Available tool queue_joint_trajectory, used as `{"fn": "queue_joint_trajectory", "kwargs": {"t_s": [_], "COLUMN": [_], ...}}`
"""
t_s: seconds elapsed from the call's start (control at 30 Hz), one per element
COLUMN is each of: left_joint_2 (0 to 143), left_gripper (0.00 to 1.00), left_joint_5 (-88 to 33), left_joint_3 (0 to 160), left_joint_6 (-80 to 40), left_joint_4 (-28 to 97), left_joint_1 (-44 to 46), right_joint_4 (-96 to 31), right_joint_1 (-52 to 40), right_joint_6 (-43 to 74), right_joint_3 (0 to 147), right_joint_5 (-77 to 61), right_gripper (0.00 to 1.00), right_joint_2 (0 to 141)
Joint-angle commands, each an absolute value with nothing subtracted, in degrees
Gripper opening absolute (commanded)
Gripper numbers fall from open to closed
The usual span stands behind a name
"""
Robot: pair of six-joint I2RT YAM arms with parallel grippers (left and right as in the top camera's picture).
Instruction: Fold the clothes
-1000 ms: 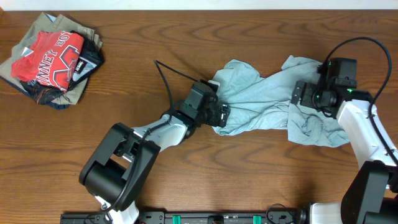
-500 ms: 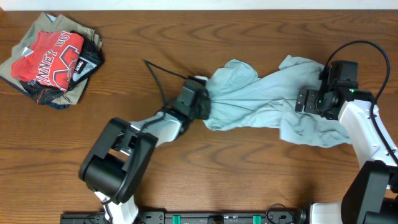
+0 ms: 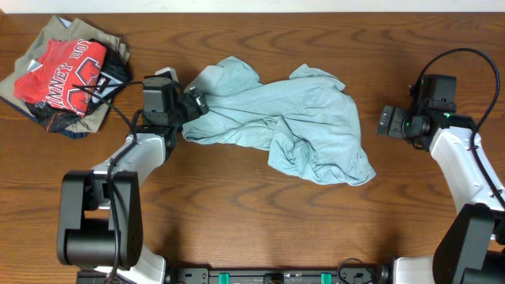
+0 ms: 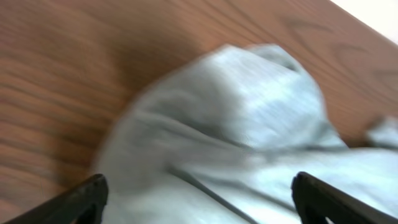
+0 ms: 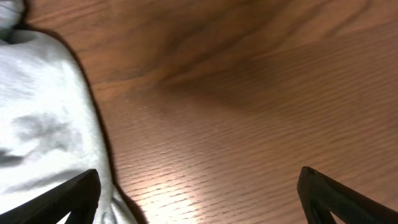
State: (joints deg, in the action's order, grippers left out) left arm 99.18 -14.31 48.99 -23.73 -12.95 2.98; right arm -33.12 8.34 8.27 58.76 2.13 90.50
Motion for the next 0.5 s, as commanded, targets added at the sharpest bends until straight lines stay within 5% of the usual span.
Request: {"fn": "queue_joint_trajectory", "kwargs": {"t_s": [0.0,0.2,0.47], "left_joint_2": [98.0,98.1,98.2], "left_gripper": [0.98,0.98,0.98], "left_joint_5": [-30.4,-34.3,-27.3], "left_joint_3": [50.1,50.1,50.1], "left_joint_6": [-32.7,-34.1,-20.7], "left_joint_4": [-9.9,-4.6,-7.5], "left_joint_1": [4.7,15.0,30.6], "right_joint_4": [-33.0,-32.9,-33.0], "right_joint_1": [8.8,8.8,8.8], "right_joint_6": [8.4,8.0,8.0], "right_joint_3": [58.9,58.9,58.9], "right_joint_5": [0.1,0.1,-0.1], "right_gripper": [0.99,0.99,0.99], "right_joint_2": [90.3,90.3,90.3]}}
